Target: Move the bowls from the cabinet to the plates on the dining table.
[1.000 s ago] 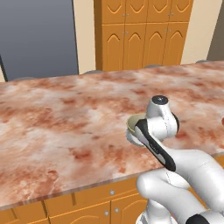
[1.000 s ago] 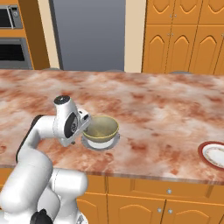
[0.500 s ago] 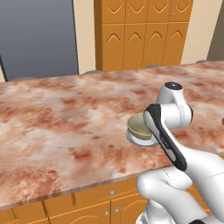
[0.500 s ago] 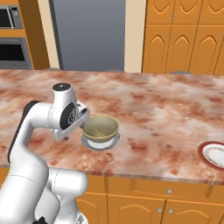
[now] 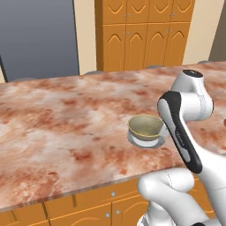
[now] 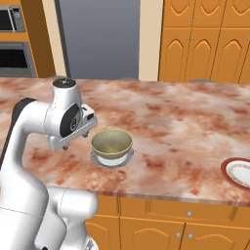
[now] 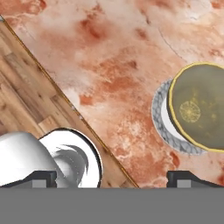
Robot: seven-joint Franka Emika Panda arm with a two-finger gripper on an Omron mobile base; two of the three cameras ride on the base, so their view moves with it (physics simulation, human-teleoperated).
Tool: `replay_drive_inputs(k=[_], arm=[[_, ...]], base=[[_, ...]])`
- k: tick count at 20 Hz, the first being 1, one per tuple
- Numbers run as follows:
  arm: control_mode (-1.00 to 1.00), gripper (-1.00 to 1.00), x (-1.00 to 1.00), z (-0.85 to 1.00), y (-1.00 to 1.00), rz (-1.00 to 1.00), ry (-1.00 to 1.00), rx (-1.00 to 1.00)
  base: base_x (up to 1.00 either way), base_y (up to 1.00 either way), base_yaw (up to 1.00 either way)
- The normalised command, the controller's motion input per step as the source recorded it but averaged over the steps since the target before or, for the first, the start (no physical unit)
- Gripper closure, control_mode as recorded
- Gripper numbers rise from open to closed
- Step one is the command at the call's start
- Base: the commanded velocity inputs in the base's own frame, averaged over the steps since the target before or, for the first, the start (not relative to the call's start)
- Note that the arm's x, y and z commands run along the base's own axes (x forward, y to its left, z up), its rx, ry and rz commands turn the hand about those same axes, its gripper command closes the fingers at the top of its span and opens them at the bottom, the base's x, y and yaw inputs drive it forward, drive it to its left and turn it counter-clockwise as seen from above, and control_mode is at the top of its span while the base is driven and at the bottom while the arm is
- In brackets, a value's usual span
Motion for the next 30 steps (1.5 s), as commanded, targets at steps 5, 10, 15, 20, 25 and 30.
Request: replay_drive_inputs(k=[5, 10, 15, 20, 25, 30], arm=[[-1.0, -1.0, -0.38, 0.48, 0.02, -0.05, 0.0, 0.01], [-1.0, -1.0, -0.31, 0.36, 0.08, -0.05, 0.0, 0.0], [-1.0, -1.0, -0.3, 0.34, 0.02, -0.05, -0.09, 0.0], [-1.0, -1.0, -0.16, 0.25, 0.06, -0.05, -0.16, 0.0], [-1.0, -1.0, -0.08, 0.15, 0.06, -0.05, -0.2, 0.0], [-1.0, -1.0, -0.1, 0.2, 0.03, -0.05, -0.18, 0.01]], base=[[0.0, 0.0, 0.0], [0.0, 0.0, 0.0], [0.0, 0.0, 0.0], [0.0, 0.0, 0.0], [0.0, 0.0, 0.0], [0.0, 0.0, 0.0]])
